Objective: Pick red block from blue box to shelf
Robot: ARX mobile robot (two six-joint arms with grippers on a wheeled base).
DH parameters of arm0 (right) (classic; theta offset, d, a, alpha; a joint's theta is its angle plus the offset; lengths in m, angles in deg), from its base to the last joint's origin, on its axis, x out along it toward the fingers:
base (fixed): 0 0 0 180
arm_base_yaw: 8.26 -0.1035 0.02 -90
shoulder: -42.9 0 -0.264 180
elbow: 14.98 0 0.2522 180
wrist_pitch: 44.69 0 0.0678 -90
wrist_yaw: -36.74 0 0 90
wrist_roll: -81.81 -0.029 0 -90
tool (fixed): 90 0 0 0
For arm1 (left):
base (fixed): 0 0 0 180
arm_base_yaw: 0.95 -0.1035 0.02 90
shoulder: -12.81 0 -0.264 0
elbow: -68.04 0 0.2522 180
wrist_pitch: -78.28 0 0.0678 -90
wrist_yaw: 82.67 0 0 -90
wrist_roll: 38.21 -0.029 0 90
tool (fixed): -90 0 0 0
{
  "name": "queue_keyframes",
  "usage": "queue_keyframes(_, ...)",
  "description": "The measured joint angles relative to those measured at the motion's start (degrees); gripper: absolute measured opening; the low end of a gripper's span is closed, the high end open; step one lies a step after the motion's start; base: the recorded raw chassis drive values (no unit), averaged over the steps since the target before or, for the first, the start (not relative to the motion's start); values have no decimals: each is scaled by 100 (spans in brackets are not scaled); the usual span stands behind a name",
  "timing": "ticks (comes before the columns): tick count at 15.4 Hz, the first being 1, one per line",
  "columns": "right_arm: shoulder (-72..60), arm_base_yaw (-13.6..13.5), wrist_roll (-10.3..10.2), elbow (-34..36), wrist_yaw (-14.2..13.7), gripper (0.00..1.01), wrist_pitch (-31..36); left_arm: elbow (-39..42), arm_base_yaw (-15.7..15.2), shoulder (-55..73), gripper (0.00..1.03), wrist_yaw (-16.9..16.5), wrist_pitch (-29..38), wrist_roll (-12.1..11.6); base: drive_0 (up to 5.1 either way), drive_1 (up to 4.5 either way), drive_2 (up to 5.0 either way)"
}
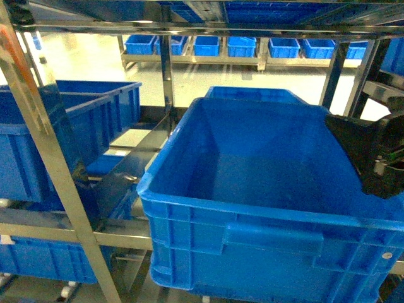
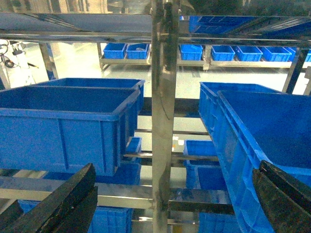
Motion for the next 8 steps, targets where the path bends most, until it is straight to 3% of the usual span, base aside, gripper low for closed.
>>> queue_keyframes(3, 1502, 413, 424, 1287, -133, 98, -74, 0, 0, 0, 98, 2, 0, 0, 0, 0, 0)
queue_keyframes(4, 1703, 431, 472, 1445, -232, 98, -44, 0, 0, 0, 98, 0, 0, 0, 0, 0, 0)
queue_keyframes(5, 1821, 225, 229, 1526, -1233, 86, 116, 0, 0, 0, 98, -4, 2, 0, 0, 0, 0)
queue_keyframes(6, 2140, 208, 15, 1696, -1945, 74, -31, 0, -2, 0, 98, 2, -4, 0, 0, 0, 0)
queue_keyframes(7, 2485, 297, -116, 1882, -2236, 61, -203, 0, -9, 0, 98, 15, -2, 0, 0, 0, 0)
queue_keyframes(8, 2870, 369, -197, 2026, -2256, 46, -433, 0, -9, 0, 98, 9, -2, 0, 0, 0, 0)
